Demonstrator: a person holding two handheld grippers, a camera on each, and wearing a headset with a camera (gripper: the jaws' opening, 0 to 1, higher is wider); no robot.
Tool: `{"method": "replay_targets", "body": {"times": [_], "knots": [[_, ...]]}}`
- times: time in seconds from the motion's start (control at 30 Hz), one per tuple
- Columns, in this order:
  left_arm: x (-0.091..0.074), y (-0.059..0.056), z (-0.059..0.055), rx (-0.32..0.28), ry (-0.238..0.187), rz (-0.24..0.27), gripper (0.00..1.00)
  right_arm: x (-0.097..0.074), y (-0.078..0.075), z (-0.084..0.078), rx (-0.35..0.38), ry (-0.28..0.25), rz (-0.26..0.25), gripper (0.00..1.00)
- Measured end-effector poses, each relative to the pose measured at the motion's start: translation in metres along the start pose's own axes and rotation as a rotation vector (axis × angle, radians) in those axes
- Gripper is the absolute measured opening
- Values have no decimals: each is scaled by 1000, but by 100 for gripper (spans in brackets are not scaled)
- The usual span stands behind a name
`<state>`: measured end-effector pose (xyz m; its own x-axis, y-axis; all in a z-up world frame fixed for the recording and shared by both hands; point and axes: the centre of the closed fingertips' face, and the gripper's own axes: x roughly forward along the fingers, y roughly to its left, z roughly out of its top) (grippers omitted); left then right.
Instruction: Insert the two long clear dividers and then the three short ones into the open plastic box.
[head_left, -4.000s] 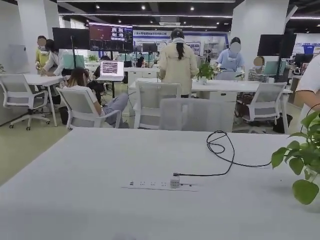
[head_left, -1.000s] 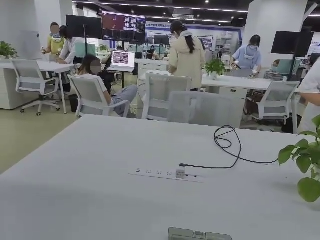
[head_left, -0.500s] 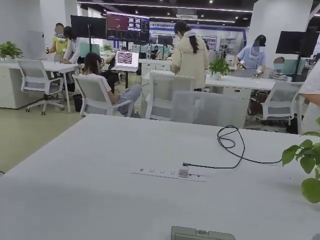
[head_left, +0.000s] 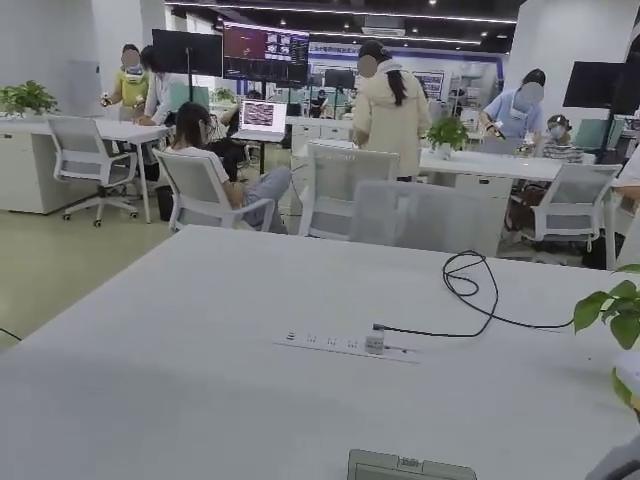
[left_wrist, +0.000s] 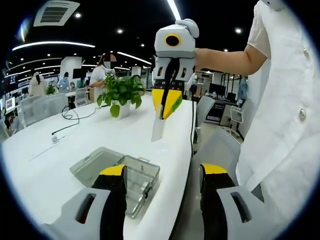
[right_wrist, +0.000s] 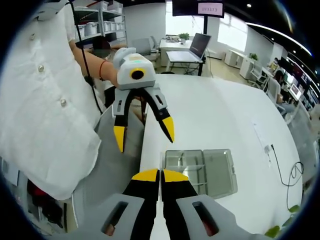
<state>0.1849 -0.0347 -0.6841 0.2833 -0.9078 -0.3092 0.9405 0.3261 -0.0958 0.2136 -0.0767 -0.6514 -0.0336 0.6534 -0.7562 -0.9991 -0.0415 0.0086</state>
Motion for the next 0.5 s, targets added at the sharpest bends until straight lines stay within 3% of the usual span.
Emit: {"method": "replay_targets", "body": {"times": [0.5], "knots": [[-7, 17, -25, -42, 39, 61, 81, 36, -37, -15, 31, 14, -33, 3]]}}
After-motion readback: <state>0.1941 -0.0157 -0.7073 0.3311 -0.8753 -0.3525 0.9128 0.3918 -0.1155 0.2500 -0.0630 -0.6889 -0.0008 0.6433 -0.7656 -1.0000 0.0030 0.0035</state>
